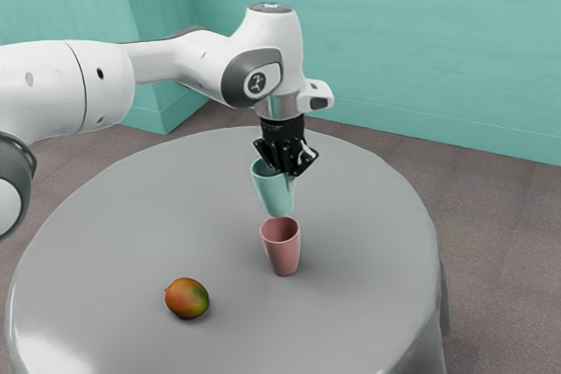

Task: Place the left cup onto the right cup

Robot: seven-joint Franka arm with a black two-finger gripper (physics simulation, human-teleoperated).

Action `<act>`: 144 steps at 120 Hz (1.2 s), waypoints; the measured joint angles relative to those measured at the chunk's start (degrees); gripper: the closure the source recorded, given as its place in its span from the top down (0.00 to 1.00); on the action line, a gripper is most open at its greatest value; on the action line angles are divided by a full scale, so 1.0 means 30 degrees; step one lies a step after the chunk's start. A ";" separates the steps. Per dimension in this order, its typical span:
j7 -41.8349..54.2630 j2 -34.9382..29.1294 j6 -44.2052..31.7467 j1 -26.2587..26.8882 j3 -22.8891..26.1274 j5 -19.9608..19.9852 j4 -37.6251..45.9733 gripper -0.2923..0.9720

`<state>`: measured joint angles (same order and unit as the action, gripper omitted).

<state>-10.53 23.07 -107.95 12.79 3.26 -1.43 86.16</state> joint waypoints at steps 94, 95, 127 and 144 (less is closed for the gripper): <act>-0.1971 -0.1762 -0.1202 0.0680 0.0002 0.0227 0.2995 0.15; -0.1985 -0.1769 -0.1205 0.0681 0.0002 0.0235 0.3019 0.15; -0.2342 -0.1774 -0.1550 0.0685 0.0002 0.0353 0.3413 0.15; -0.2472 -0.1729 -0.1690 0.0684 0.0002 0.0359 0.3425 0.15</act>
<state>-17.95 17.88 -113.02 14.84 3.27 -0.35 96.44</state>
